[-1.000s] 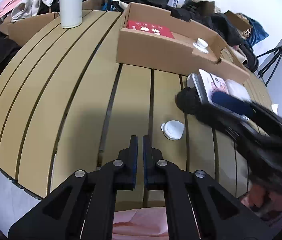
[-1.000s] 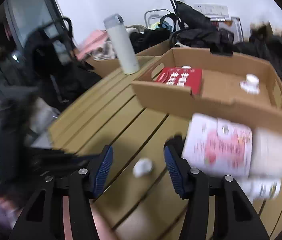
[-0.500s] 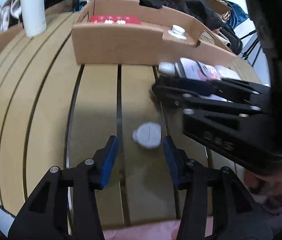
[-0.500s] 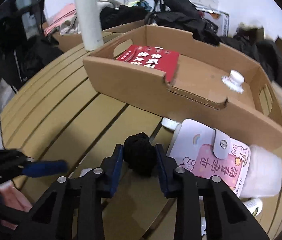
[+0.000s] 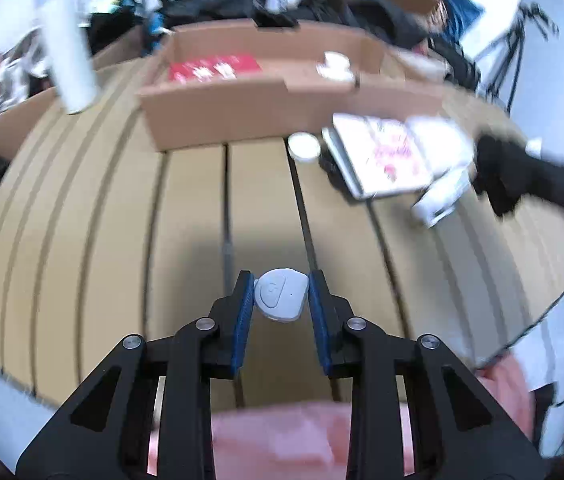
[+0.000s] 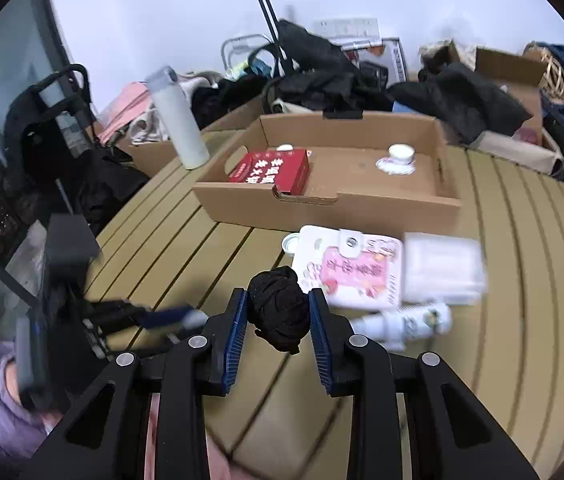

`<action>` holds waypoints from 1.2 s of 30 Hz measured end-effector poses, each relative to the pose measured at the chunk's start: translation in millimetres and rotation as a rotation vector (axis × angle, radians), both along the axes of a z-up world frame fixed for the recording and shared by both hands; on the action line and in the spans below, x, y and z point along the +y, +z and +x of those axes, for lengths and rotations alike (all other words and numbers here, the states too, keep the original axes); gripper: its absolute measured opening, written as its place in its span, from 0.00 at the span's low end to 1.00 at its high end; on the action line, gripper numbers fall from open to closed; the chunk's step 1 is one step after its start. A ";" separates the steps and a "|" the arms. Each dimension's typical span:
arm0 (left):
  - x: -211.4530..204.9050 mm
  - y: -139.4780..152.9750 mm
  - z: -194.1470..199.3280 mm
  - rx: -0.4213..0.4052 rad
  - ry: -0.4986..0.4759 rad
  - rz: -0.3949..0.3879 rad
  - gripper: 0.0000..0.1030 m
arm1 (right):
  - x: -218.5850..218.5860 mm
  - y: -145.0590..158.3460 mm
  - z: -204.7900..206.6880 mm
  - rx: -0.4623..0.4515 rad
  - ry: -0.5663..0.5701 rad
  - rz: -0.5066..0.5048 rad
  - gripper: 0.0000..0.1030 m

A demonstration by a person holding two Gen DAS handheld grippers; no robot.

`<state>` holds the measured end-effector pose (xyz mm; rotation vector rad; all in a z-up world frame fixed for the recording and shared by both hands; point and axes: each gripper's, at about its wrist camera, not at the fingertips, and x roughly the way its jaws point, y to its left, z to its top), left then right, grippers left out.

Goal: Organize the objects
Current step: 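Grasp the small white item with the left gripper while the right gripper grasps the black cable bundle, then carry the white item and black cable into the cardboard box and open both grippers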

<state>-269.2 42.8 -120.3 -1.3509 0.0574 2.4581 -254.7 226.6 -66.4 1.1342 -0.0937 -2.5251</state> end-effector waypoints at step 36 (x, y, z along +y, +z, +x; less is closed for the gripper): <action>7.8 20.5 -327.1 -0.116 0.085 -0.071 0.23 | -8.5 -15.8 -296.1 -0.257 -0.020 -0.161 0.33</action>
